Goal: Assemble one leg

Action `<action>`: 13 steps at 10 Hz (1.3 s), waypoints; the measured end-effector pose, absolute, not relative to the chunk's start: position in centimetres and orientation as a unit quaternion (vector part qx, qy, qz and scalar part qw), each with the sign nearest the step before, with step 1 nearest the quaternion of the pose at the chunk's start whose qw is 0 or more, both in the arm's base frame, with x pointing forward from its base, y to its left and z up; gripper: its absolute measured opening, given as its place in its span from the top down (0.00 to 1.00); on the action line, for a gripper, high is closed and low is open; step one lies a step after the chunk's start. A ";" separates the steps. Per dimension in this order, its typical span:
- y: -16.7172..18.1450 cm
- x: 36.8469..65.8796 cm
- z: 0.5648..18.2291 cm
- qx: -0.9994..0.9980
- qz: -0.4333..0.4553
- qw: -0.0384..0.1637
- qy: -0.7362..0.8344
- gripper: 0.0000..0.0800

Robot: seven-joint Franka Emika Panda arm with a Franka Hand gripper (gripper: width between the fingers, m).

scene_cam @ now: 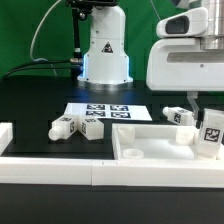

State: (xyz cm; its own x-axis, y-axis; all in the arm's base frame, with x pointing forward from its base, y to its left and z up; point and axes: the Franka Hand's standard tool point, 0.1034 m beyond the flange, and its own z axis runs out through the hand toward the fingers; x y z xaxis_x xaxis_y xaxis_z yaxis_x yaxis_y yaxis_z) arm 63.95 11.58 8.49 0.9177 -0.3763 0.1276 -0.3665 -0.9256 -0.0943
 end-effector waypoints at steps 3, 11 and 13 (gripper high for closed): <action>11.4 63.8 8.4 -0.912 -0.062 0.052 0.401 0.63; 11.5 63.6 8.2 -0.863 -0.033 0.091 0.496 0.25; 11.7 63.3 8.0 -0.936 -0.041 0.084 0.339 0.20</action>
Offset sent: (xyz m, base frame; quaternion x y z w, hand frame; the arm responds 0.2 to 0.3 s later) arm -0.0103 -0.0021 -0.0110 -0.0125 -0.0450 0.3874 0.9207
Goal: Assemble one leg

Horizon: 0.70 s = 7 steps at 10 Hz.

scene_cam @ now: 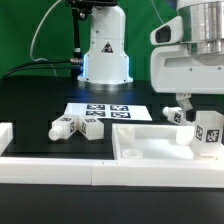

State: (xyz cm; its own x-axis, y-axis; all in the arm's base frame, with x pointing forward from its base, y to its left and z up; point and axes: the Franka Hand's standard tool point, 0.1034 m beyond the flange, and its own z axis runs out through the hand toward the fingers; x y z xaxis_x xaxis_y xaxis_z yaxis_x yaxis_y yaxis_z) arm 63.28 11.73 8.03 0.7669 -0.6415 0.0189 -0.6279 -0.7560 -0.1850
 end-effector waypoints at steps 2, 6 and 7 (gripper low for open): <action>11.9 63.1 7.9 -0.955 -0.045 0.082 0.281 0.19; 11.8 64.1 7.9 -0.997 -0.062 0.037 0.038 0.19; 11.8 64.1 7.8 -0.995 -0.061 0.039 0.066 0.19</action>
Offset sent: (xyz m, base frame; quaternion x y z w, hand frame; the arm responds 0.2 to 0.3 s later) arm 0.0000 0.0000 0.0000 0.0000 0.0000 -0.1938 0.9810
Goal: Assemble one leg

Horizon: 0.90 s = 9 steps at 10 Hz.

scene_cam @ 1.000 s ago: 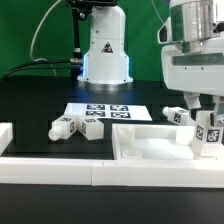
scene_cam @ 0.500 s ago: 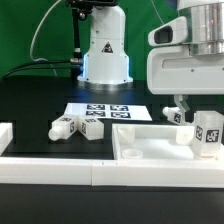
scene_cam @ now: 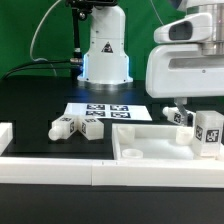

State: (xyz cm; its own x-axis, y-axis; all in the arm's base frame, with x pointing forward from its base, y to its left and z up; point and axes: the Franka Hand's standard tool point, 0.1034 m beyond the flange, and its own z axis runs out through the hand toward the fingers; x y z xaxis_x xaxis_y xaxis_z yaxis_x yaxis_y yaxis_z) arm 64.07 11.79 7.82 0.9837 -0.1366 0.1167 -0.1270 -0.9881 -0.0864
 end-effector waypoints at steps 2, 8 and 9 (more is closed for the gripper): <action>11.8 64.0 7.8 -0.994 -0.060 0.041 0.082 0.41; 11.1 63.7 7.3 -0.893 -0.040 0.056 0.444 0.63; 11.2 63.7 7.2 -0.846 -0.030 0.071 0.528 0.64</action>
Offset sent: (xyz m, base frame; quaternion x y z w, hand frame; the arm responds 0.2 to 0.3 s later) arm 0.0000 0.0000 0.0000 0.0000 0.0000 0.1296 0.9916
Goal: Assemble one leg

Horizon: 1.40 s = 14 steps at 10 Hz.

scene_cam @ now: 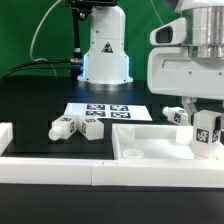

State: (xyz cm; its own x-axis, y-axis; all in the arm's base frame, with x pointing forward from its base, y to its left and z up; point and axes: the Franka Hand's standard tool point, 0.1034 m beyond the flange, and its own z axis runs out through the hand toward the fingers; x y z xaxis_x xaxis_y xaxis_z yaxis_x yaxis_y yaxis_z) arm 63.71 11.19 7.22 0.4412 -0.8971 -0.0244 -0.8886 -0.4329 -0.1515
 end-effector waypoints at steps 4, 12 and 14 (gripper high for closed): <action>11.1 63.7 7.2 -0.795 -0.012 0.093 0.599 0.61; 10.9 63.5 7.3 -0.979 -0.033 0.069 0.189 0.19; 10.8 63.9 7.6 -0.998 -0.052 0.036 0.006 0.19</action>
Offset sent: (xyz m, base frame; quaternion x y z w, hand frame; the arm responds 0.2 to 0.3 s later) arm 0.0000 0.0000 0.0000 0.0000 0.0000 -0.0650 0.9979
